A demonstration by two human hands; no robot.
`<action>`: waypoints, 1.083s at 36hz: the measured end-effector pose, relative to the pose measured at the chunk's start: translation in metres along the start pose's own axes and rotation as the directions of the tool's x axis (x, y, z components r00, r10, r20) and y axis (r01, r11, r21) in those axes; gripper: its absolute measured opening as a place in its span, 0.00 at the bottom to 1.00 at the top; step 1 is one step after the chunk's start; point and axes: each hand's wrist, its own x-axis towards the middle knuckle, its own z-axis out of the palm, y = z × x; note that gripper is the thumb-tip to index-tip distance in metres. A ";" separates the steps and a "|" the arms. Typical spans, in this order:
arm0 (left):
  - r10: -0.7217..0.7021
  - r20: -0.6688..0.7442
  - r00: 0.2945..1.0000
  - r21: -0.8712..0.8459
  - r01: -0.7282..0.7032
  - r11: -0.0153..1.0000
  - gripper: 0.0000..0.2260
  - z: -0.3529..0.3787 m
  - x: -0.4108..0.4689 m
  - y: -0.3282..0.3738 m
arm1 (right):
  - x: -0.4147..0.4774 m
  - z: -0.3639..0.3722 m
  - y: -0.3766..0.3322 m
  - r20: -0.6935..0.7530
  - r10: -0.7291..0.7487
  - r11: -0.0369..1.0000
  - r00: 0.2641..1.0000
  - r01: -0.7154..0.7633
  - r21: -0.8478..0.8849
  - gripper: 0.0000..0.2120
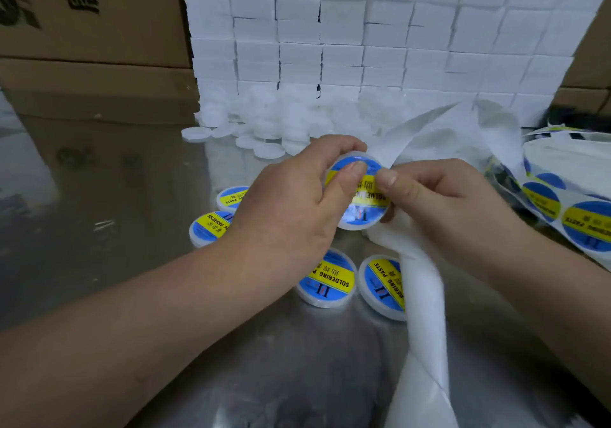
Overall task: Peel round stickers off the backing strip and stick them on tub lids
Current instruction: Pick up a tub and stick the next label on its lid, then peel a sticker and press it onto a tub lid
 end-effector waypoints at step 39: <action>-0.113 0.174 0.978 -0.415 0.177 0.892 0.17 -0.005 0.005 0.003 | 0.000 0.000 -0.006 -0.124 -0.205 0.924 0.971 0.233 0.302 0.12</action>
